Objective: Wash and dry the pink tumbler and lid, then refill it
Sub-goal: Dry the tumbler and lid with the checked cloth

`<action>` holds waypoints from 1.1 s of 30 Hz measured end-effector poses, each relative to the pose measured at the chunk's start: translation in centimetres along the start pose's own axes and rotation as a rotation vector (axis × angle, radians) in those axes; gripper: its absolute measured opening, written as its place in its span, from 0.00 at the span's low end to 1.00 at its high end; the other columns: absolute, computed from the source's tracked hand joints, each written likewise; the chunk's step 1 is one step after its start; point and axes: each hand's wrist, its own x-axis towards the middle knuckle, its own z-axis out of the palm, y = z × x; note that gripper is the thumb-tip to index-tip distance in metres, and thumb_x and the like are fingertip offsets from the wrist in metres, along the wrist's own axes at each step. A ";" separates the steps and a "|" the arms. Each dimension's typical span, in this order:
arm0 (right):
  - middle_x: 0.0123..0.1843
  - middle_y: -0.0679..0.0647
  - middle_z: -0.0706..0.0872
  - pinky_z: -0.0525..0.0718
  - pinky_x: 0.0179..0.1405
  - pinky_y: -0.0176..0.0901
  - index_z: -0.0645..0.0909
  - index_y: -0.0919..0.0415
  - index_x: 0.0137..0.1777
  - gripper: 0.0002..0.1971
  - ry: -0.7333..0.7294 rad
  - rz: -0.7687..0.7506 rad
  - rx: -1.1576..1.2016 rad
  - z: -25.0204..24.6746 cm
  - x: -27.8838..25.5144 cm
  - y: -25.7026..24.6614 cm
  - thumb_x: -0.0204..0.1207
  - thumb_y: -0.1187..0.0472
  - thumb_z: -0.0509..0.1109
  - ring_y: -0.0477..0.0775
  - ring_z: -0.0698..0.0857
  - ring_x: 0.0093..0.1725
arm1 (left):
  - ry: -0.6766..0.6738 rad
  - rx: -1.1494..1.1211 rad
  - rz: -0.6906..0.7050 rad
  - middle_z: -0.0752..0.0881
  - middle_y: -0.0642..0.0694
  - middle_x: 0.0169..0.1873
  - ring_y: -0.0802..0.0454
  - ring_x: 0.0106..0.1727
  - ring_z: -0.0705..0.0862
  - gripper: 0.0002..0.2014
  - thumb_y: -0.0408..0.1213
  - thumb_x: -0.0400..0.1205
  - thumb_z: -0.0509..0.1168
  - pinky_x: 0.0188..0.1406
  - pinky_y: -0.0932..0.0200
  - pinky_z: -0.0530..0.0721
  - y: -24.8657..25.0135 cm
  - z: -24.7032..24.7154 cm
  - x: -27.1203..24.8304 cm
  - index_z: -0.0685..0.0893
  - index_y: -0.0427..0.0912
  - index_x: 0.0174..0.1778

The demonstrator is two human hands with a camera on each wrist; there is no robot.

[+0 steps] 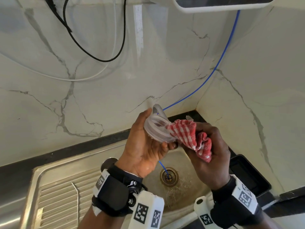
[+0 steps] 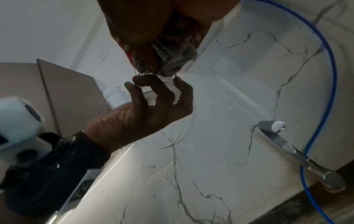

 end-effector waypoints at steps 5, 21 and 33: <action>0.63 0.53 0.87 0.88 0.58 0.50 0.79 0.59 0.63 0.20 -0.084 -0.153 -0.061 0.1 0.0 -0.2 0.74 0.64 0.80 0.53 0.89 0.63 | 0.054 -0.057 0.011 0.85 0.39 0.36 0.49 0.30 0.86 0.30 0.63 0.89 0.60 0.29 0.59 0.90 -1.5 0.0 0.7 0.85 0.33 0.56; 0.64 0.55 0.85 0.90 0.54 0.50 0.77 0.60 0.65 0.21 -0.182 -0.179 -0.198 0.5 -2.2 -0.1 0.75 0.60 0.78 0.53 0.88 0.62 | 0.161 0.058 0.036 0.94 0.34 0.51 0.40 0.55 0.95 0.57 0.81 0.74 0.67 0.67 0.42 0.87 -3.1 -0.3 1.2 0.74 0.35 0.84; 0.49 0.44 0.90 0.88 0.40 0.35 0.82 0.60 0.61 0.18 -0.049 0.275 -0.190 2.7 1.1 -2.8 0.75 0.62 0.83 0.44 0.90 0.44 | 0.370 0.325 0.292 0.83 0.46 0.29 0.56 0.24 0.82 0.31 0.71 0.88 0.59 0.21 0.64 0.79 -5.9 -0.4 3.3 0.88 0.44 0.44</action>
